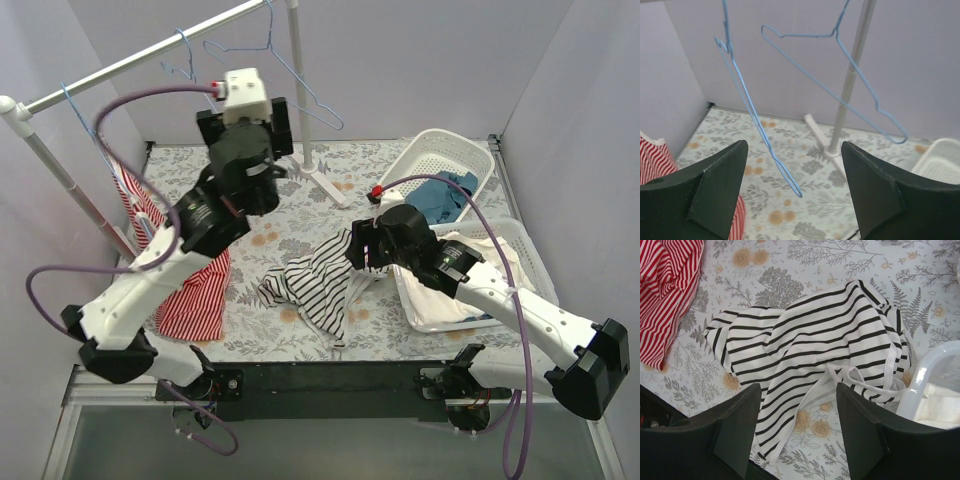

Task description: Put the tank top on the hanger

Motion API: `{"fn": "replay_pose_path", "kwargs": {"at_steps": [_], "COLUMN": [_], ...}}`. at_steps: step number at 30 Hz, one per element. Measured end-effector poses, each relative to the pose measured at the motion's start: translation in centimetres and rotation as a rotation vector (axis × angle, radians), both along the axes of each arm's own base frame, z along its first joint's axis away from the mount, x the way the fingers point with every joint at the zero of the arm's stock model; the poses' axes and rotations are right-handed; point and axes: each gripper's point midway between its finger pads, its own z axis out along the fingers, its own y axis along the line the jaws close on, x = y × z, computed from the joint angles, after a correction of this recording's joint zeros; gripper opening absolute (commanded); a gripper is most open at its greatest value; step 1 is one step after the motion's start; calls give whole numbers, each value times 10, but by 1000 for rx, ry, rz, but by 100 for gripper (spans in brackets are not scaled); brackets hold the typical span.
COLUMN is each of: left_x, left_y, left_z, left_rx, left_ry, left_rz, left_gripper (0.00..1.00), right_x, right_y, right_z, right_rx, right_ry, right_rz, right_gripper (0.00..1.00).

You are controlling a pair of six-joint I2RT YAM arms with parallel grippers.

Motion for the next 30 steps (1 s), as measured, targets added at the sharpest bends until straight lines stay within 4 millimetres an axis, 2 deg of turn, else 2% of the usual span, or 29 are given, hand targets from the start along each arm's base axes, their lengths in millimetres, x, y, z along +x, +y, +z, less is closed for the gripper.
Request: {"fn": "replay_pose_path", "kwargs": {"at_steps": [3, 5, 7, 11, 14, 17, 22, 28, 30], "left_x": [32, 51, 68, 95, 104, 114, 127, 131, 132], "left_y": [-20, -22, -14, 15, 40, 55, 74, 70, 67], "left_z": [-33, -48, -56, -46, -48, -56, -71, -81, -88], "left_rx": [156, 211, 238, 172, 123, 71, -4, -35, -34], "left_ry": [86, 127, 170, 183, 197, 223, 266, 290, 305], "left_rz": [59, 88, 117, 161, 179, 156, 116, 81, 73], "left_gripper": [77, 77, 77, 77, 76, 72, 57, 45, 38], "right_x": [-6, -9, -12, -15, -17, -18, -19, -22, -24], "right_y": [3, 4, 5, 7, 7, 7, 8, 10, 11], "right_z": [-7, -10, -10, -11, -13, -13, -13, -13, -13], "right_rx": [-8, -11, -8, -5, -9, -8, -4, 1, 4], "right_ry": [31, 48, 56, 68, 77, 80, 85, 91, 95], "right_rz": [33, 48, 61, 78, 84, 88, 98, 114, 127], "right_gripper": [70, 70, 69, 70, 70, 70, 69, 70, 70]}}
